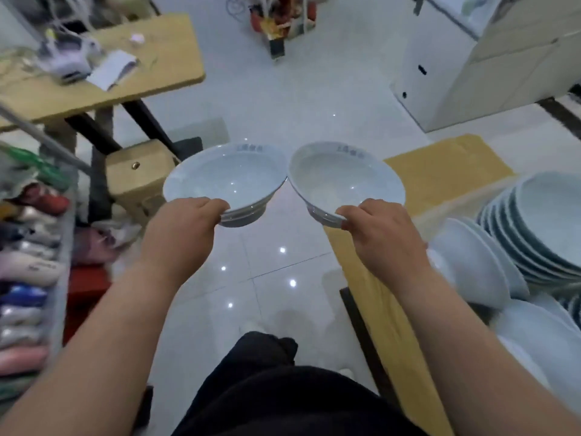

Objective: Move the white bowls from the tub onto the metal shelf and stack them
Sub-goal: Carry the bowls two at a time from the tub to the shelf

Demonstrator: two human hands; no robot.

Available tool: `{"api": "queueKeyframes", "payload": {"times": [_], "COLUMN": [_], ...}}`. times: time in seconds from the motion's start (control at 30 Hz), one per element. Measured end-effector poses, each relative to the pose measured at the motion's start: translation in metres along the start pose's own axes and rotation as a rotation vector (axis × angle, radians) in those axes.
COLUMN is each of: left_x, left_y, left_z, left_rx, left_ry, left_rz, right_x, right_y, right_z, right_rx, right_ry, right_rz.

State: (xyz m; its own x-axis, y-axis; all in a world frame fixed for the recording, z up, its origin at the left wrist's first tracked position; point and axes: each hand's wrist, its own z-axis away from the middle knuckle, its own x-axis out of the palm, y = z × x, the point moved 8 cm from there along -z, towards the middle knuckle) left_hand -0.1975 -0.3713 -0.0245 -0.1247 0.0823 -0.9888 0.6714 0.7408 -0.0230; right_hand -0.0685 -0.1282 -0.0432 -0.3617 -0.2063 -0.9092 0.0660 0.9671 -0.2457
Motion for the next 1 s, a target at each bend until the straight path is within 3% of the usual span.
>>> {"api": "queueKeyframes", "payload": {"times": [0.27,0.57,0.77,1.0], "left_x": [0.0,-0.005,-0.02,-0.067], "left_y": [-0.143,-0.254,-0.257,-0.166], "left_z": [0.098,0.197,0.277,0.36], "left_rx": [-0.325,-0.693,-1.059,-1.514], "left_ry": [0.053,-0.033,0.009,-0.046], "left_rz": [0.002,-0.064,-0.085,-0.252], "right_x": [0.073,0.143,0.174,0.166], "right_y": [-0.145,-0.307,-0.4,-0.499], "right_z": [-0.094,-0.163,-0.171,-0.127], "right_rx": [-0.32,-0.629,-0.98,-1.455], "right_ry": [-0.158,-0.252,-0.301,-0.379], "right_rz": [-0.021,-0.11,-0.222,-0.462]}}
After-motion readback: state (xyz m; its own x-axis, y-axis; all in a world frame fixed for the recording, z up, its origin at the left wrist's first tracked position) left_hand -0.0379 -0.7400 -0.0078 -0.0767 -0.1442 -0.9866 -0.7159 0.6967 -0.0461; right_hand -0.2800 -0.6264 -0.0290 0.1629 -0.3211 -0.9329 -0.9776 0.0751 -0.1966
